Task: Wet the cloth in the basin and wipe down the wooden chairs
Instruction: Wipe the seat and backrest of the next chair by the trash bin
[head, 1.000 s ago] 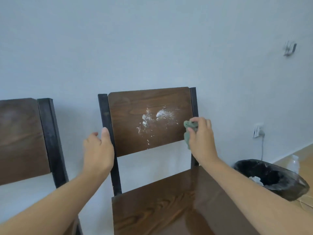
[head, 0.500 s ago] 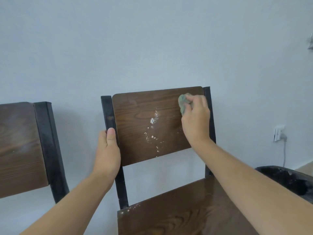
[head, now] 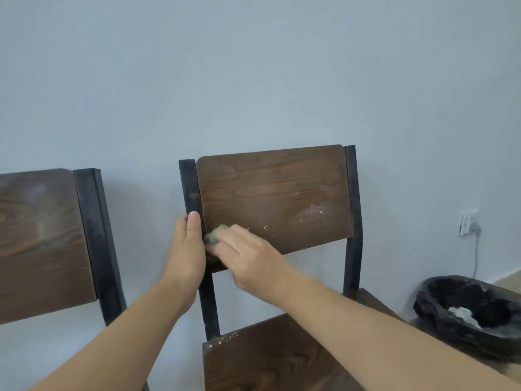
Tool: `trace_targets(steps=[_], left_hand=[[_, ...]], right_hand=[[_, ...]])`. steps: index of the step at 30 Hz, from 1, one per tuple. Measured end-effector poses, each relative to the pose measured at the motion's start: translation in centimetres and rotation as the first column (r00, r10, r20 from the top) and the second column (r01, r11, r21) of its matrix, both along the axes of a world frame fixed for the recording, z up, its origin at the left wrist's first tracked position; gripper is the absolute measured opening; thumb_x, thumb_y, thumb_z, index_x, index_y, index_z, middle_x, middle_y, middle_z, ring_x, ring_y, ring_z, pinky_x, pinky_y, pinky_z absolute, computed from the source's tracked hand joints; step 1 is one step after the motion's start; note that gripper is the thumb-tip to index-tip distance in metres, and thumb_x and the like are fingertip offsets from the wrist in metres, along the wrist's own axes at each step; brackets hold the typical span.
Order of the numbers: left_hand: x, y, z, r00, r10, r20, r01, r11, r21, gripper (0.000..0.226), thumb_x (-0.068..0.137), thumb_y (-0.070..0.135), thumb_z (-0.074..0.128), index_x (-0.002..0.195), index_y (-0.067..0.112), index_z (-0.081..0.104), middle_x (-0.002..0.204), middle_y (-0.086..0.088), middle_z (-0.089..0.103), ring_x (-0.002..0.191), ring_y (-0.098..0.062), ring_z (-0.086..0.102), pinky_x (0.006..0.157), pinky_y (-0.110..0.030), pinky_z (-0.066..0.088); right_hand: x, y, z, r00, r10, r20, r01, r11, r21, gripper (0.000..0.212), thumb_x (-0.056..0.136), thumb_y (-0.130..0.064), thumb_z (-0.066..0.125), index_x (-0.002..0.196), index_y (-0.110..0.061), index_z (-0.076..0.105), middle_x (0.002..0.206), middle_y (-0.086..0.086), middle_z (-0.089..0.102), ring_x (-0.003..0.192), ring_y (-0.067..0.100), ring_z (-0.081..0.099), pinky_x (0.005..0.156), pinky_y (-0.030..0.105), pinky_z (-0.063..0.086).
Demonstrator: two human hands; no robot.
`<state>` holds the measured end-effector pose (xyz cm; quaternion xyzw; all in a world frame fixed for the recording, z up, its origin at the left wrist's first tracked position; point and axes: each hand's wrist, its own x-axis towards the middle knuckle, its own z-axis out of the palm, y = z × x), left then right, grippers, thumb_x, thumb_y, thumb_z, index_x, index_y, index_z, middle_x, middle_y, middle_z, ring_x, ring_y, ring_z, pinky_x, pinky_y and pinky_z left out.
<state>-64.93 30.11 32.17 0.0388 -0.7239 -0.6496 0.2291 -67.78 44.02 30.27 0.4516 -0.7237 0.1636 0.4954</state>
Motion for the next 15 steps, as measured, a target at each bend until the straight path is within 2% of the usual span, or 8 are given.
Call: trace_targets(steps=[1,3,4,6,9,11,12,15], left_hand=[[0.0,0.3,0.2,1.0,-0.002,-0.002,0.002,1.0,0.002,0.037,0.106,0.053,0.023,0.108,0.03,0.051,0.108,0.005,0.062,0.101,-0.01,0.059,0.084,-0.027,0.043],[0.1,0.5,0.4,1.0,-0.012,0.015,0.013,1.0,-0.013,0.038,0.106,0.055,0.02,0.117,0.031,0.048,0.107,0.016,0.057,0.098,0.001,0.053,0.087,-0.027,0.037],[0.1,0.3,0.5,1.0,-0.006,0.018,0.007,1.0,-0.016,0.04,0.105,0.057,0.019,0.12,0.032,0.046,0.107,0.018,0.056,0.1,-0.002,0.053,0.09,-0.03,0.035],[-0.2,0.2,0.3,1.0,0.004,0.021,-0.004,1.0,-0.01,0.043,0.104,0.059,0.018,0.122,0.031,0.046,0.109,0.017,0.056,0.109,-0.012,0.054,0.093,-0.033,0.034],[-0.2,0.1,-0.1,1.0,0.005,0.03,-0.005,1.0,-0.008,0.041,0.104,0.058,0.018,0.122,0.031,0.044,0.107,0.018,0.055,0.114,-0.015,0.052,0.093,-0.033,0.034],[-0.2,0.2,0.1,1.0,0.013,0.026,-0.013,1.0,-0.009,0.038,0.105,0.057,0.018,0.12,0.033,0.042,0.102,0.022,0.052,0.113,-0.014,0.049,0.093,-0.032,0.032],[-0.3,0.3,0.1,1.0,0.005,0.03,-0.005,1.0,-0.013,0.037,0.105,0.057,0.018,0.12,0.034,0.041,0.1,0.024,0.05,0.113,-0.014,0.048,0.093,-0.032,0.031],[-0.3,0.1,0.0,0.999,-0.012,0.032,0.012,1.0,-0.01,0.04,0.104,0.059,0.017,0.123,0.034,0.042,0.108,0.017,0.053,0.116,-0.015,0.048,0.094,-0.033,0.032]], right_hand=[[-0.4,1.7,-0.2,1.0,-0.002,-0.022,0.004,0.997,0.078,0.024,0.096,0.009,0.049,0.106,0.003,0.07,0.107,0.018,0.068,0.094,0.032,0.062,0.089,0.038,0.052],[-2.6,6.3,2.0,0.987,-0.122,0.103,0.148,0.943,-0.3,0.022,0.098,0.004,0.048,0.105,0.002,0.069,0.107,0.016,0.067,0.098,0.032,0.064,0.091,0.035,0.053],[-3.4,8.3,3.8,0.951,-0.157,0.265,0.289,0.752,-0.592,0.019,0.097,0.003,0.05,0.105,0.0,0.067,0.109,0.015,0.065,0.102,0.031,0.064,0.092,0.034,0.052],[-3.6,9.2,4.2,0.833,-0.103,0.544,0.535,0.401,-0.743,0.017,0.094,0.004,0.054,0.107,-0.003,0.063,0.114,0.01,0.061,0.106,0.026,0.062,0.093,0.036,0.052],[-0.6,3.2,-1.4,0.928,-0.149,0.343,0.268,0.905,-0.33,0.023,0.091,0.008,0.054,0.108,-0.003,0.065,0.112,0.011,0.061,0.099,0.025,0.06,0.084,0.037,0.054],[-0.5,4.2,-3.0,0.978,-0.11,0.178,0.119,0.992,-0.039,0.021,0.095,0.003,0.051,0.106,0.0,0.068,0.11,0.014,0.064,0.097,0.029,0.061,0.083,0.032,0.054],[-1.5,6.4,-1.8,0.971,-0.136,0.199,0.167,0.975,-0.145,0.021,0.097,0.0,0.048,0.106,0.001,0.067,0.109,0.014,0.064,0.097,0.029,0.061,0.083,0.025,0.054],[-3.4,12.2,2.2,0.816,-0.17,0.553,0.562,0.461,-0.687,0.017,0.093,0.003,0.049,0.105,-0.005,0.058,0.108,0.006,0.057,0.097,0.023,0.059,0.082,0.028,0.057]])
